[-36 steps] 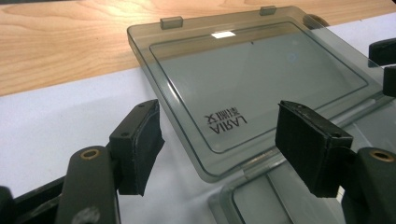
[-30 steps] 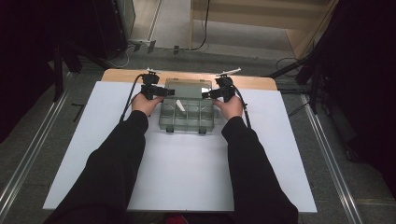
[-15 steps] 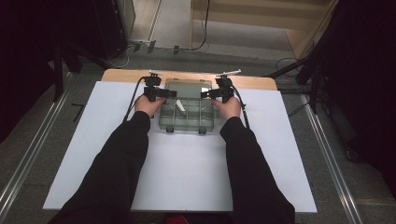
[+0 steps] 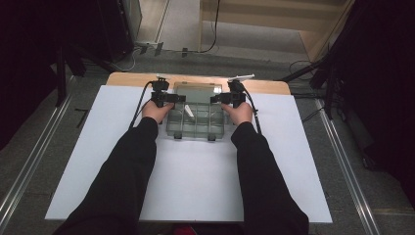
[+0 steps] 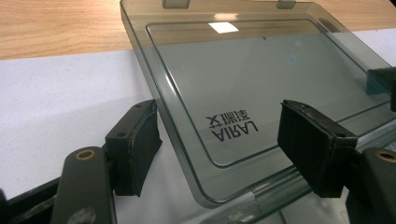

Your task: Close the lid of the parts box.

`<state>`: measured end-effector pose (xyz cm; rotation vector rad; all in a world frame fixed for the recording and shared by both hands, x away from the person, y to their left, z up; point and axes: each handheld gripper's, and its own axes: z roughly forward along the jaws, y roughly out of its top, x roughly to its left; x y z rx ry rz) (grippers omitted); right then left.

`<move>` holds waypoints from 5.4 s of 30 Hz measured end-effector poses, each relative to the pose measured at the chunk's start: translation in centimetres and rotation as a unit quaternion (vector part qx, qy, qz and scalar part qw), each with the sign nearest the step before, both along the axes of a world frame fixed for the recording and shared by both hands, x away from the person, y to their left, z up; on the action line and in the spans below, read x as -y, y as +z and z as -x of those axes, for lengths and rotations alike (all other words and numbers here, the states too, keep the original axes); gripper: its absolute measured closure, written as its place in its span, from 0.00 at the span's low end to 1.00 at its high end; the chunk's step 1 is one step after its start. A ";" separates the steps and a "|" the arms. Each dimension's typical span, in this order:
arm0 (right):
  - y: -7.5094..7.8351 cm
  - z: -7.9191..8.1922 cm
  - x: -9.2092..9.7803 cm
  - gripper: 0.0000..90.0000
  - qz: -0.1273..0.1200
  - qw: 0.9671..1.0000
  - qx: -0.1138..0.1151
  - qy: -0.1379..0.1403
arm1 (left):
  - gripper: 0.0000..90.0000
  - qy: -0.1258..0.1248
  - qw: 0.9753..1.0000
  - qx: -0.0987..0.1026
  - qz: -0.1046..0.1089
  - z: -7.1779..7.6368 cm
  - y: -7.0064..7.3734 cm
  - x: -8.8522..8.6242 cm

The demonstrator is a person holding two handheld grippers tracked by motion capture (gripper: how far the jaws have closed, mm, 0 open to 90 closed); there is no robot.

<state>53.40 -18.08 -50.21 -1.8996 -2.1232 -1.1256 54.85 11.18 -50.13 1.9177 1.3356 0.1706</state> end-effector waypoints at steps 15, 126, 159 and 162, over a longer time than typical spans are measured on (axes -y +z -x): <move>0.3 0.2 -0.5 0.41 0.028 0.999 0.022 0.005 | 0.35 -0.005 1.000 -0.006 0.008 -0.1 0.4 -0.1; 4.2 4.8 0.3 0.56 0.055 0.983 0.162 0.062 | 0.96 -0.099 0.993 0.065 0.015 3.2 11.6 -5.2; 5.1 6.0 1.5 0.53 0.054 0.983 0.144 0.096 | 0.97 -0.111 0.992 0.061 0.012 3.2 11.4 -4.1; 5.3 6.2 2.0 0.60 0.061 0.984 0.134 0.105 | 0.97 -0.113 0.992 0.056 0.017 3.3 11.5 -4.2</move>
